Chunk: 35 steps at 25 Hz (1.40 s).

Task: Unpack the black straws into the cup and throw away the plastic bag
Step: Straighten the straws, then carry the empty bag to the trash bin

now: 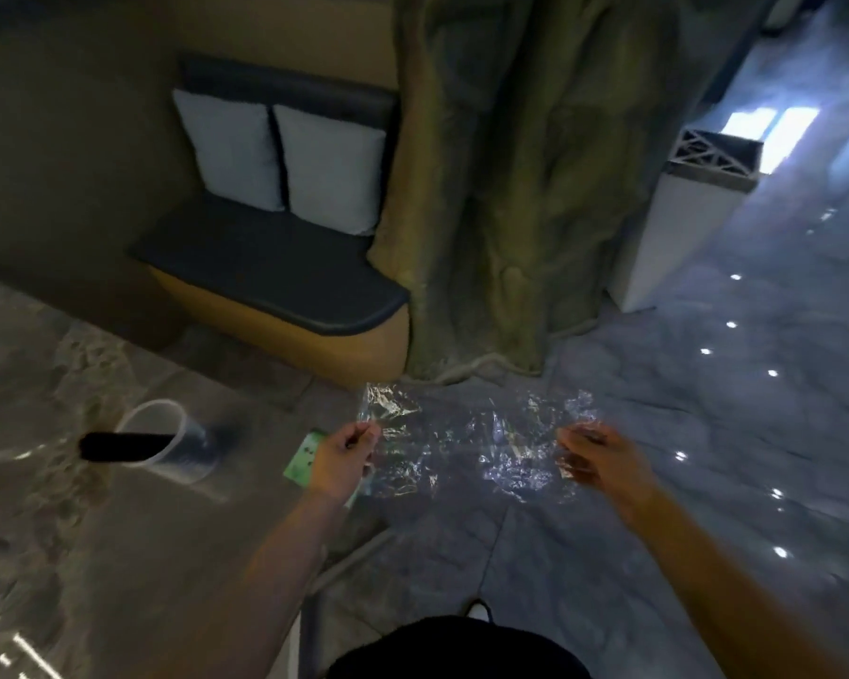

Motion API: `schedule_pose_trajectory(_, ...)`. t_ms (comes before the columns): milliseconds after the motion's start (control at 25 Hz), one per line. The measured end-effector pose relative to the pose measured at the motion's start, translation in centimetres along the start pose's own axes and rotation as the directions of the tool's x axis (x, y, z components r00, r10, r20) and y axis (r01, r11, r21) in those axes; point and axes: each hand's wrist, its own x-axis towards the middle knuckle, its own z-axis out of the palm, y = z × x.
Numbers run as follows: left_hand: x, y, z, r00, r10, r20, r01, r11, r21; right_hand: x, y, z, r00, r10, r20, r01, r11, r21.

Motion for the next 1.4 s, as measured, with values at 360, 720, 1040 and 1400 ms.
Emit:
schedule_pose_trajectory(360, 2.5, 3.7, 8.2, 0.98, 0.064, 0.19, -0.072, 0.997, 0.04, -1.0, 1.2, -8.0, 0.988, -0.007, -0.152, 0.023, 0.995, 0.099)
schedule_pose_trajectory(720, 8.0, 6.9, 15.8, 0.928, 0.078, 0.365, -0.091, 0.996, 0.019, 0.7, -0.8, -11.2, 0.948, 0.038, -0.315, 0.018, 0.984, 0.176)
schedule_pose_trajectory(1040, 17.3, 10.8, 20.4, 0.88, 0.046, 0.474, -0.052, 0.999, 0.001, 6.4, -6.1, -11.4, 0.925, 0.051, -0.376, 0.03, 0.978, 0.207)
schedule_pose_trajectory(1400, 25.4, 15.3, 25.5, 0.82, 0.064, 0.569, -0.1, 0.994, 0.032, 11.8, -9.3, -11.8, 0.876, 0.085, -0.475, 0.052, 0.962, 0.268)
